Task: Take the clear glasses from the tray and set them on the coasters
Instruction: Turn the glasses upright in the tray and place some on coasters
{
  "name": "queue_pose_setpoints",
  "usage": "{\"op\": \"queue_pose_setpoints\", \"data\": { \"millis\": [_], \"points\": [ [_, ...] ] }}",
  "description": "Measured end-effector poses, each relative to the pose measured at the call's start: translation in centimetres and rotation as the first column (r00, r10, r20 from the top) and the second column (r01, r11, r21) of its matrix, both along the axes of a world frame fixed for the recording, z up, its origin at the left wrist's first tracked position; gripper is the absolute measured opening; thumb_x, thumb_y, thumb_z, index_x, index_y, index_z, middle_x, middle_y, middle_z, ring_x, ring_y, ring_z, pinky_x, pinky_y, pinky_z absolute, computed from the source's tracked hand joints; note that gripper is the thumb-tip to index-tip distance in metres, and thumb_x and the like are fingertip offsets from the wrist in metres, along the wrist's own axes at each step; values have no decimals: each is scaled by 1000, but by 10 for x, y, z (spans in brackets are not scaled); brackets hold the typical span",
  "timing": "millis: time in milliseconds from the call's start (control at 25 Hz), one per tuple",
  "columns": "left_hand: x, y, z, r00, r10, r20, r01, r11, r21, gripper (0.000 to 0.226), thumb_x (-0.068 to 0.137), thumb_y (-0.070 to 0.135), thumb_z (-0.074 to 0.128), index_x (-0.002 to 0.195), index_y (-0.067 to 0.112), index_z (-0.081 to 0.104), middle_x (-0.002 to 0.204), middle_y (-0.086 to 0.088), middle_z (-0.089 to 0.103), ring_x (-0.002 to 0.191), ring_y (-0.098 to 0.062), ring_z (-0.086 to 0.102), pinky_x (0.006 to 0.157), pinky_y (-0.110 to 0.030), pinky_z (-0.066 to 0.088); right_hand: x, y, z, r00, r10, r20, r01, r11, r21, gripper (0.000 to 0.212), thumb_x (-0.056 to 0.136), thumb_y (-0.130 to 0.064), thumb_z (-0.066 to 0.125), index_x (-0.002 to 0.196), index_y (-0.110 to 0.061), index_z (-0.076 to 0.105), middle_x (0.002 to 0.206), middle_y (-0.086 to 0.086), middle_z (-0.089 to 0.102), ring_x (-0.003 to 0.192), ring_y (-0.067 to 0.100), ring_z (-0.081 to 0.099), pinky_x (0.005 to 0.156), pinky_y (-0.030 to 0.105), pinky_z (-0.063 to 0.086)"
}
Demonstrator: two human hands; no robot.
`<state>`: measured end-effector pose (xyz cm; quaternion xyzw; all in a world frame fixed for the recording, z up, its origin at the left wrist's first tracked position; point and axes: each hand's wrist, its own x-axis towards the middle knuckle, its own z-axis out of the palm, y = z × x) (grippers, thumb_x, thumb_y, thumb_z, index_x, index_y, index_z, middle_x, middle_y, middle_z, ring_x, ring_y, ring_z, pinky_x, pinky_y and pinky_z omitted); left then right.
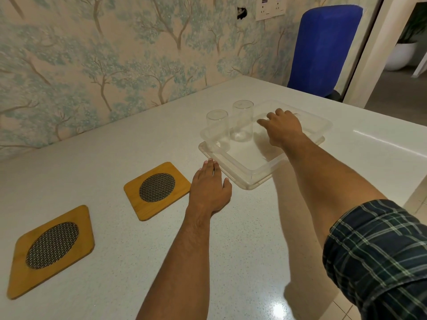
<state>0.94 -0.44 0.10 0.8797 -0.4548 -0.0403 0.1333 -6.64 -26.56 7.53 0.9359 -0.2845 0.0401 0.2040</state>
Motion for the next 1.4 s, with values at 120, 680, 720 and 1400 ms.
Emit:
{"op": "queue_pose_setpoints", "data": {
  "millis": [120,680,720,1400],
  "points": [
    [0,0,-1,1000,0,8,0,1000,5,68,105,38,30,159,3,8,168,-14,4,156,-22,3,126,-38,3,1,-1,3,1000,25,17,-24,997,-80,58,88,-30,73,142,-27,51,134,4,60,123,27,51,104,41,41],
    [2,7,-7,1000,25,-10,-25,1000,-10,68,105,38,31,159,2,10,168,-14,6,156,-23,4,126,-36,2,23,-16,22,733,-409,543,88,849,521,75,85,-45,76,143,-11,42,139,14,54,128,35,47,100,45,45],
    [1,3,-5,1000,17,-6,-17,1000,-10,68,105,38,30,159,2,10,168,-14,6,156,-23,4,126,-37,2,22,-23,25,716,-432,548,91,836,541,74,85,-44,75,143,-12,43,140,14,53,129,35,47,101,45,45],
    [-3,0,-7,998,47,45,-45,998,-53,68,102,40,30,158,3,17,167,-14,15,155,-25,12,126,-39,8,31,-21,22,827,-268,494,183,959,214,49,90,-36,72,128,-7,59,139,18,45,122,36,47,97,47,47]
  ]
}}
